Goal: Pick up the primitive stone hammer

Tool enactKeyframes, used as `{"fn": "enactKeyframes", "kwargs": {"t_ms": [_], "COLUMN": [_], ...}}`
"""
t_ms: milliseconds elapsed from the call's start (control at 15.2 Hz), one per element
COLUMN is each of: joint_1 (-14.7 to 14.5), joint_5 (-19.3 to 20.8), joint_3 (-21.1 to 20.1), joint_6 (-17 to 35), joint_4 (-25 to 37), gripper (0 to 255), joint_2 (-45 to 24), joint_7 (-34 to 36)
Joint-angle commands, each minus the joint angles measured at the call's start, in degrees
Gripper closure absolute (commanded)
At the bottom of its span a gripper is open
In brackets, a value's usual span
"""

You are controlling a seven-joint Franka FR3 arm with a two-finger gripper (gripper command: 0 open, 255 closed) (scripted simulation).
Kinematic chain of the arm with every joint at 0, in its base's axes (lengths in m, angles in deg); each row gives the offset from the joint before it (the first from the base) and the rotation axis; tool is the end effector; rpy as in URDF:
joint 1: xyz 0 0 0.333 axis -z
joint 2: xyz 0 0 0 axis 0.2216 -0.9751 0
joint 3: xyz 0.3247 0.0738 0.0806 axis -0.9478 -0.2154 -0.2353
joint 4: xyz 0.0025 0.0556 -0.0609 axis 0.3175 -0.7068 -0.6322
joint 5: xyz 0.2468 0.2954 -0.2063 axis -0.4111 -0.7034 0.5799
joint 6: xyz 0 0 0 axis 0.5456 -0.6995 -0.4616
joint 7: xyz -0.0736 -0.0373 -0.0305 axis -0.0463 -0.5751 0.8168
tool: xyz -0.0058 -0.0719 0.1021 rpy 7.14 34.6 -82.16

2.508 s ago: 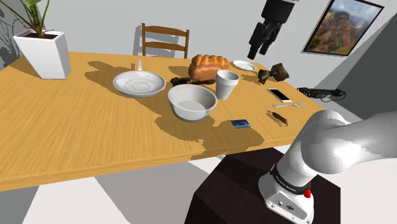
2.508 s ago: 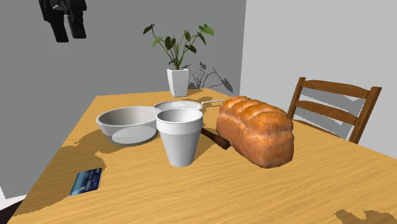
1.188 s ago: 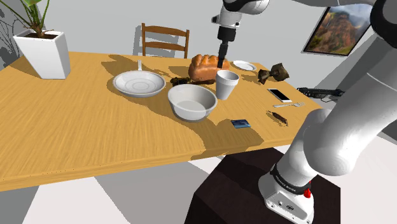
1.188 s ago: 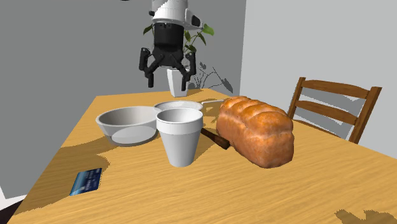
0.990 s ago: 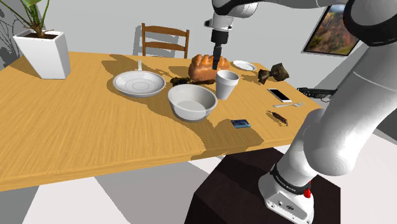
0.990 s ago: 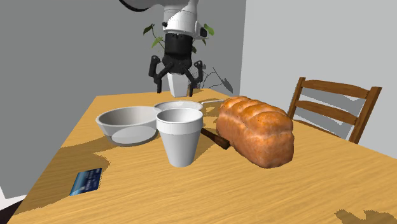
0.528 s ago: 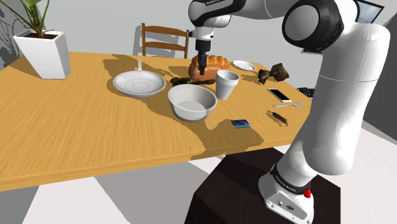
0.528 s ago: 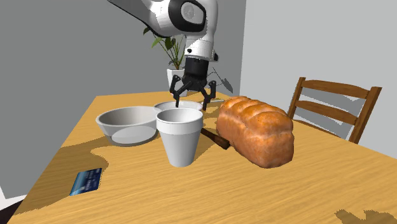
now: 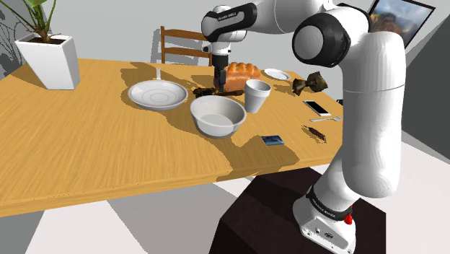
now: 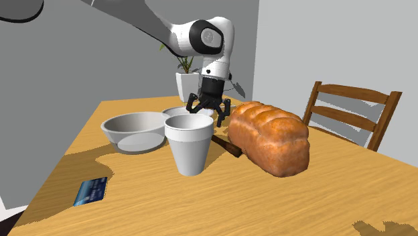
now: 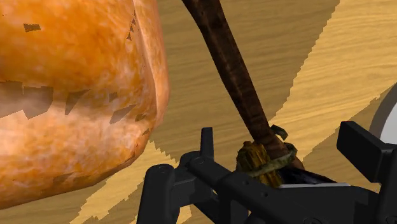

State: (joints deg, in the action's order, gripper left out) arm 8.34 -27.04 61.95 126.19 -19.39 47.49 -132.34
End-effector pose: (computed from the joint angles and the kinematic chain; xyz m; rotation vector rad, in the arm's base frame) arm 0.7003 -0.1533 0.3667 -2.7022 -1.2717 0.2390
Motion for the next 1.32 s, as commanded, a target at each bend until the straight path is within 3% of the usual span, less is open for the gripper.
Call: {"fn": "enactKeyframes", "kwargs": {"t_ms": [0, 198, 264, 858, 1254], "joint_1": [-0.04, -0.04, -0.07, -0.04, -0.01], "joint_5": [-0.19, -0.34, -0.31, -0.35, 0.19], "joint_3": [-0.13, -0.21, -0.18, -0.21, 0.08], "joint_6": [1.36, 2.38, 2.47, 2.38, -1.55], "joint_4": [-0.9, -1.56, -1.8, -1.55, 1.15], "gripper": [0, 0, 255, 255, 255], "joint_2": [-0.48, -0.86, -0.71, -0.86, 0.46], "joint_7": [-0.13, -0.23, -0.26, -0.23, 0.16]}}
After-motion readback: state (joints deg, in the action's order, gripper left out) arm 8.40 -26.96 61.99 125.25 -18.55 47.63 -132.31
